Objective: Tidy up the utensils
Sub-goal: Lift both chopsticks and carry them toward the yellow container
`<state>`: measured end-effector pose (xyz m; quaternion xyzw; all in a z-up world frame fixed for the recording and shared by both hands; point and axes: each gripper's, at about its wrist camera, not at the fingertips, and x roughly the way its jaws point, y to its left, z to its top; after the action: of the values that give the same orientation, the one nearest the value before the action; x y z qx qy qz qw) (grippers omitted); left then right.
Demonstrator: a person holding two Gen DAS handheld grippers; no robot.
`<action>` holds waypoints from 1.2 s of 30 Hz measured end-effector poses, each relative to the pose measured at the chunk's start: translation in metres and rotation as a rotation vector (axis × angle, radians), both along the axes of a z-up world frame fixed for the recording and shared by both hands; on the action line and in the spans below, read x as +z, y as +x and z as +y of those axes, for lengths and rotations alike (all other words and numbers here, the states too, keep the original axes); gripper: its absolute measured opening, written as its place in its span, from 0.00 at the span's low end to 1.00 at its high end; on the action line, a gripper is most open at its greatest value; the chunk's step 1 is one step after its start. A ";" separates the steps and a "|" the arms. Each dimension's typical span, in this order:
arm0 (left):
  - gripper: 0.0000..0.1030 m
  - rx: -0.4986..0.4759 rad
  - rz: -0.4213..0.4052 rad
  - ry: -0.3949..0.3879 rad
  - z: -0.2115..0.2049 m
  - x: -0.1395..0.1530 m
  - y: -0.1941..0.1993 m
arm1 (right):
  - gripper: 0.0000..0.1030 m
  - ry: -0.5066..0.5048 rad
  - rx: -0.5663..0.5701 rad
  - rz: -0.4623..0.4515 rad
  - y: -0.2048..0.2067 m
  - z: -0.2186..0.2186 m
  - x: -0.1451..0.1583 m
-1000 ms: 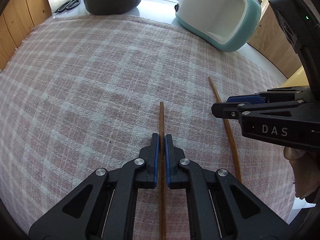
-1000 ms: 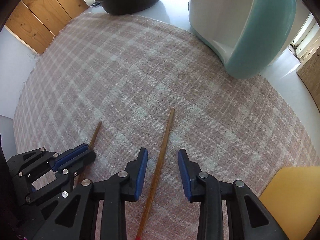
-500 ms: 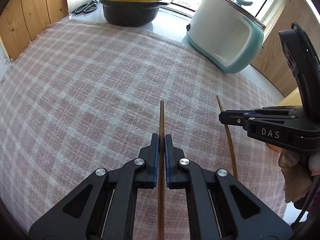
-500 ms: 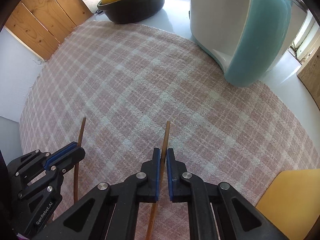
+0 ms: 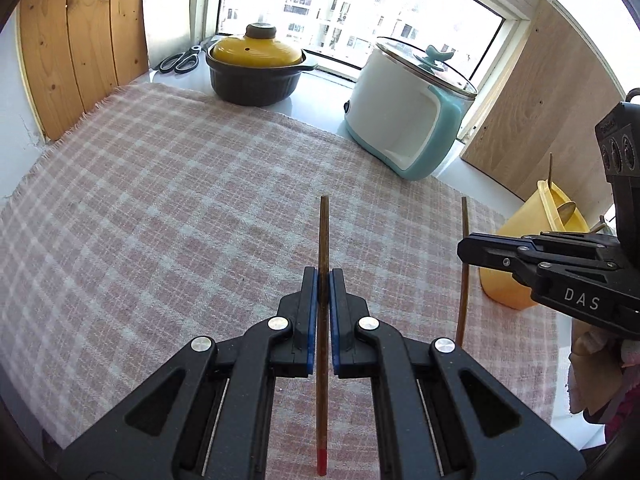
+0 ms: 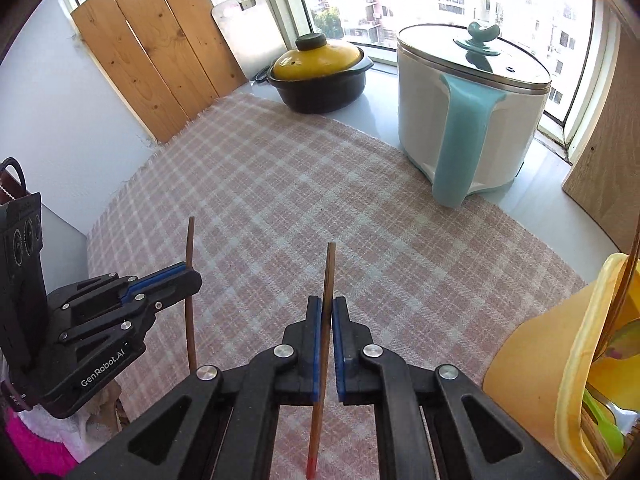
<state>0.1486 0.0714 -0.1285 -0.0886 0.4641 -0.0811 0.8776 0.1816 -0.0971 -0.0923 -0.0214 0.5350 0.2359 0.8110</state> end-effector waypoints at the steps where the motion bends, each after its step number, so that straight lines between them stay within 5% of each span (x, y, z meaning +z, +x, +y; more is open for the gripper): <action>1: 0.03 -0.001 -0.007 -0.001 -0.002 0.003 -0.002 | 0.02 0.004 0.001 -0.015 -0.005 -0.003 0.005; 8: 0.03 -0.024 -0.060 0.004 -0.018 0.026 -0.021 | 0.02 0.026 0.034 -0.141 -0.042 -0.015 0.041; 36: 0.03 0.012 -0.399 -0.027 -0.077 0.122 -0.062 | 0.02 0.135 0.006 -0.318 -0.094 -0.092 0.130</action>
<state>0.0864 -0.0054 -0.0061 -0.0852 0.2791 -0.0977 0.9515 0.0877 -0.1894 0.0380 -0.0056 0.3828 0.2675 0.8842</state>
